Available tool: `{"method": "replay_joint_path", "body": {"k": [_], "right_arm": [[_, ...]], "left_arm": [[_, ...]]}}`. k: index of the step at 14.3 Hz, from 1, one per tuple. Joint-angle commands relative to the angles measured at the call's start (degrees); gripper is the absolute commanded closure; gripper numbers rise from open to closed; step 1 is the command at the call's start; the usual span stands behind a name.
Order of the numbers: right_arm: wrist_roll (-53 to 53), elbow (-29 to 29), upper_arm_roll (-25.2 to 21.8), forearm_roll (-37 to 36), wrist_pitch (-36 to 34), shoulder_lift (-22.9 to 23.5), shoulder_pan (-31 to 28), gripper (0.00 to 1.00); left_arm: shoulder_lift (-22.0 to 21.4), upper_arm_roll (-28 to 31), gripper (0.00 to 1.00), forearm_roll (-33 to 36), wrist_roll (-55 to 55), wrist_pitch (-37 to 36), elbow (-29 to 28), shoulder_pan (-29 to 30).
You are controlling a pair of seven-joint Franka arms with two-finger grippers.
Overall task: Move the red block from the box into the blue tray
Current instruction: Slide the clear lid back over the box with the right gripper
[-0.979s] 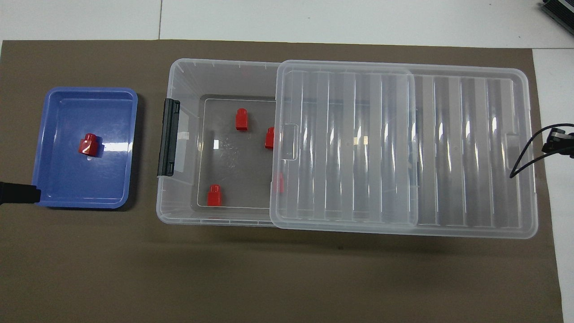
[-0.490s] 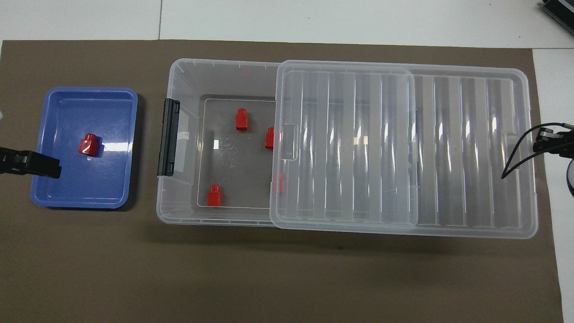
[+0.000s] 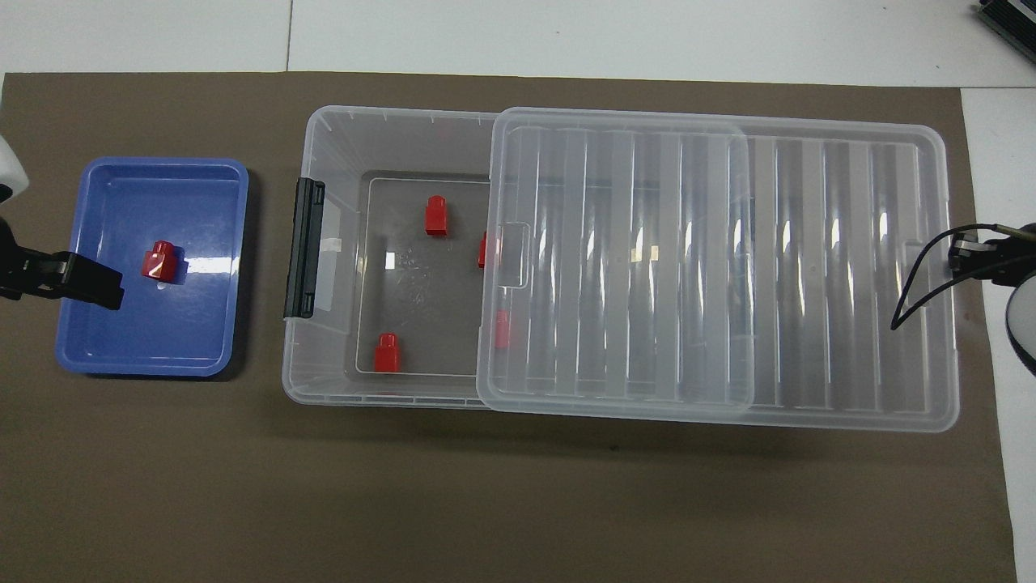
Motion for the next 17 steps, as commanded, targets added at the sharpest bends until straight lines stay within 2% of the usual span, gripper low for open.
{"method": "replay_joint_path", "body": {"k": [1, 7, 10, 14, 17], "right_arm": [[-2.7, -0.1, 0.3, 5.6, -1.2, -0.9, 2.7, 1.00], [-2.2, -0.7, 0.3, 7.3, -1.4, -1.3, 10.7, 1.00], [-2.1, -0.9, 0.3, 7.3, -1.4, -1.4, 12.6, 1.00], [-2.6, -0.9, 0.4, 7.3, -1.4, -1.7, 15.5, 1.00], [-2.6, -0.9, 0.3, 7.3, -1.4, -1.7, 16.3, 1.00]], "left_arm": [[-0.8, 0.9, 0.00, 1.3, -0.9, 0.9, -1.3, -1.5], [-2.9, 0.7, 0.00, 1.1, -0.8, 1.0, -1.1, -1.0], [-3.3, 1.0, 0.00, 0.0, -1.1, 0.8, -1.3, -1.0], [-3.6, 0.8, 0.00, 0.0, -9.1, 1.1, -1.6, -1.4], [-3.6, 0.9, 0.00, 0.0, -8.4, 1.1, -1.6, -1.4]]}}
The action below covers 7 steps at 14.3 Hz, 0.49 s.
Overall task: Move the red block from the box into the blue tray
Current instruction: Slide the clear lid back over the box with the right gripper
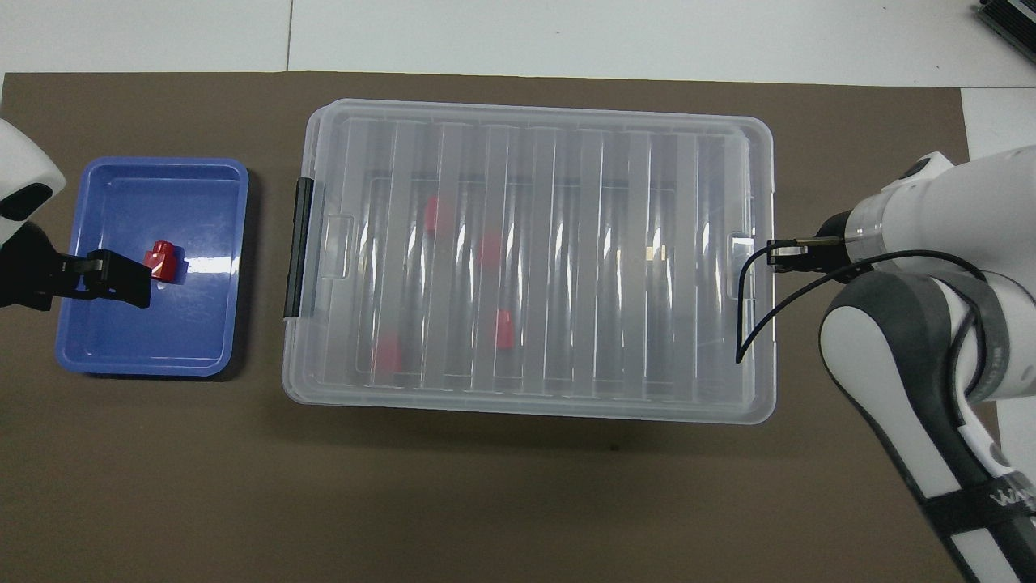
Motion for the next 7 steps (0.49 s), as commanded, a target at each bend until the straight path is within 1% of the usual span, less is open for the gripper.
{"method": "replay_joint_path", "body": {"k": [1, 4, 5, 7], "right_arm": [[-1.9, -0.8, -0.1, 1.5, -0.8, -1.2, 0.2, 1.00], [-1.4, 0.1, -0.2, 1.5, -0.8, -1.4, -0.3, 1.00], [-1.2, 0.1, -0.4, 1.3, -0.9, -2.1, -0.4, 1.00], [-0.4, 0.5, -0.8, 0.0, -2.9, -3.1, -0.6, 1.00]], "left_arm": [[-1.2, 0.9, 0.00, 0.1, -0.9, 1.3, -1.2, -1.2], [-1.1, 0.9, 0.00, 0.1, -1.0, 6.7, -1.7, -1.2], [-1.2, 0.8, 0.00, 0.1, -0.9, 8.3, -2.2, -1.1], [-1.3, 0.4, 0.00, 0.1, -0.9, 9.5, -2.6, -1.2]]}}
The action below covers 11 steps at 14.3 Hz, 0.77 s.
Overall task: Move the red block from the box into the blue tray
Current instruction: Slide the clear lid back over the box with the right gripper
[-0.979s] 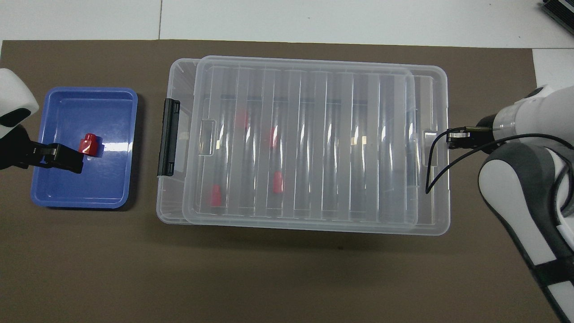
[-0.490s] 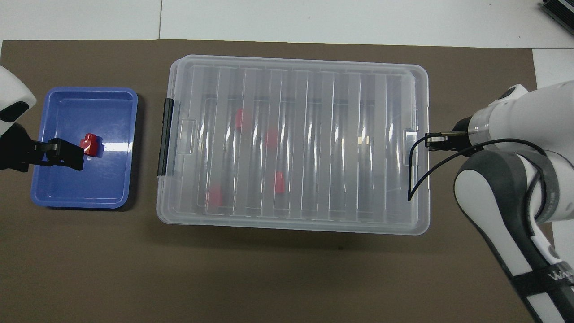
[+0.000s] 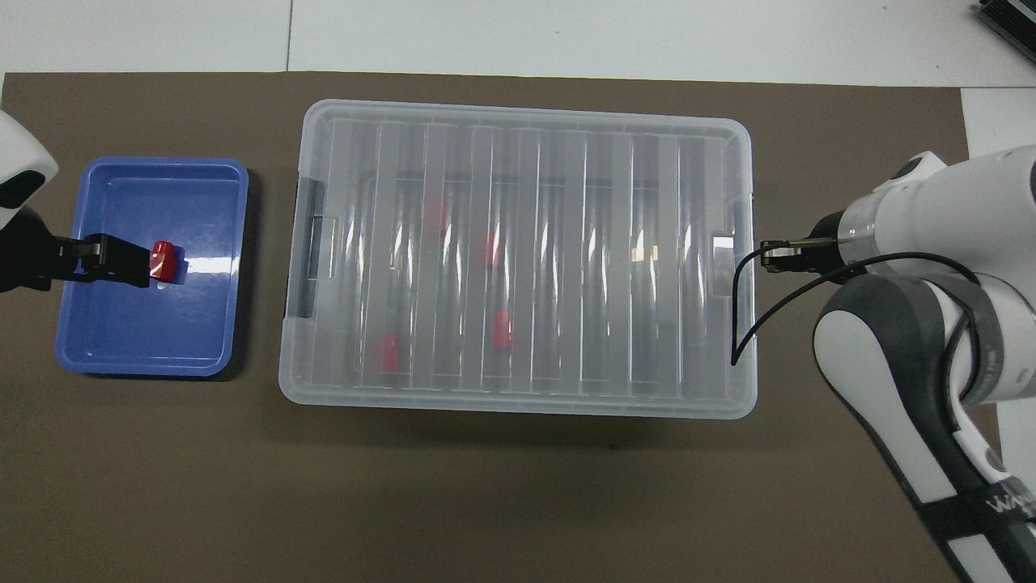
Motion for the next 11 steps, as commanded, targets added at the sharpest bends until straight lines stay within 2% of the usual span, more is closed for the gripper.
{"method": "replay_joint_path", "body": {"k": [1, 2, 3, 7, 11], "right_arm": [[0.7, 0.4, -0.4, -0.8, -3.9, -2.2, -1.2, 0.80], [2.4, 0.8, -0.3, -1.5, -4.4, -2.8, -2.4, 0.14], [4.0, 1.0, -0.4, -1.9, -4.6, -3.2, -2.9, 0.00], [6.1, 7.2, -0.3, -8.6, -9.9, -3.1, -6.0, 0.00], [6.2, 11.3, -0.2, -7.4, -11.2, -2.5, -8.6, 0.00]], "left_arm": [[-1.3, 0.3, 0.00, 0.1, -0.7, 1.7, -2.0, -1.2], [-1.4, 0.3, 0.00, 0.1, -0.1, 1.6, -2.0, -1.2], [-1.4, 0.3, 0.00, 0.1, 1.6, 1.6, -2.0, -1.1], [-1.4, 0.3, 0.00, 0.0, 4.7, 1.8, -2.1, -0.5], [-1.3, 0.4, 0.00, 0.0, 5.0, 2.4, -1.8, -0.3]]}}
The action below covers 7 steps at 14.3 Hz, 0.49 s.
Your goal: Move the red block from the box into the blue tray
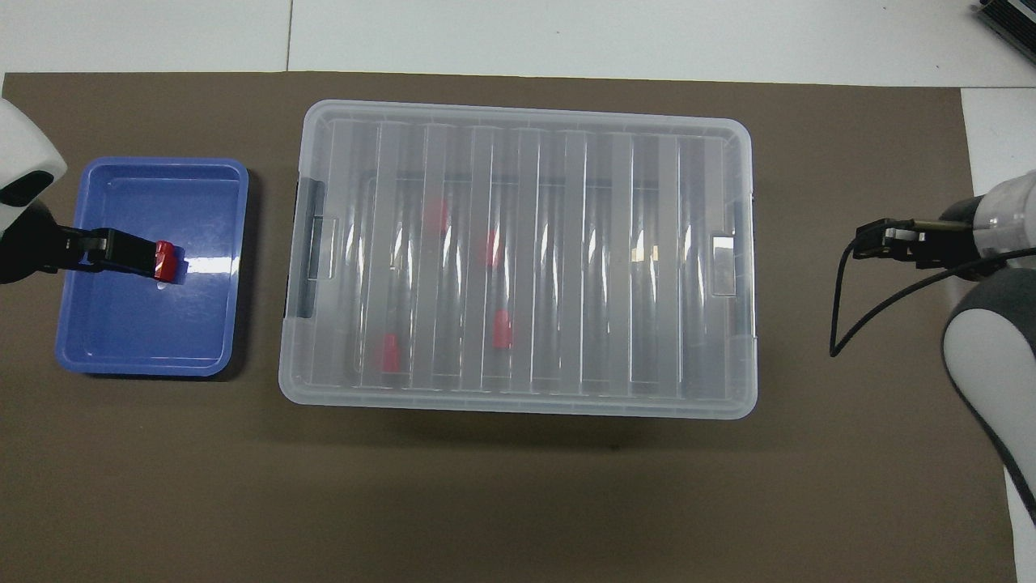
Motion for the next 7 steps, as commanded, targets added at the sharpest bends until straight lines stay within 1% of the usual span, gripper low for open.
{"method": "replay_joint_path", "body": {"k": [1, 3, 5, 7], "right_arm": [[1.2, 4.7, 0.7, -0.2, -3.8, 1.0, -0.8, 0.00], [1.4, 9.0, 0.9, -0.2, -8.3, 2.1, -0.1, 0.00], [1.6, 13.0, 2.0, 0.1, -14.0, 2.7, 0.4, 0.00], [4.6, 12.9, 2.5, 1.2, -15.0, 2.7, 1.0, 0.00]], "left_arm": [[-1.2, 0.5, 0.00, 0.0, 1.1, 1.1, -1.6, -0.2], [-1.3, 0.5, 0.00, 0.0, 1.1, 0.6, -1.6, -0.1], [-1.3, 0.8, 0.00, 0.0, 1.1, 0.6, -1.6, 0.5], [-1.3, 0.8, 0.00, 0.0, 1.1, 0.6, -1.6, 0.6]]}}
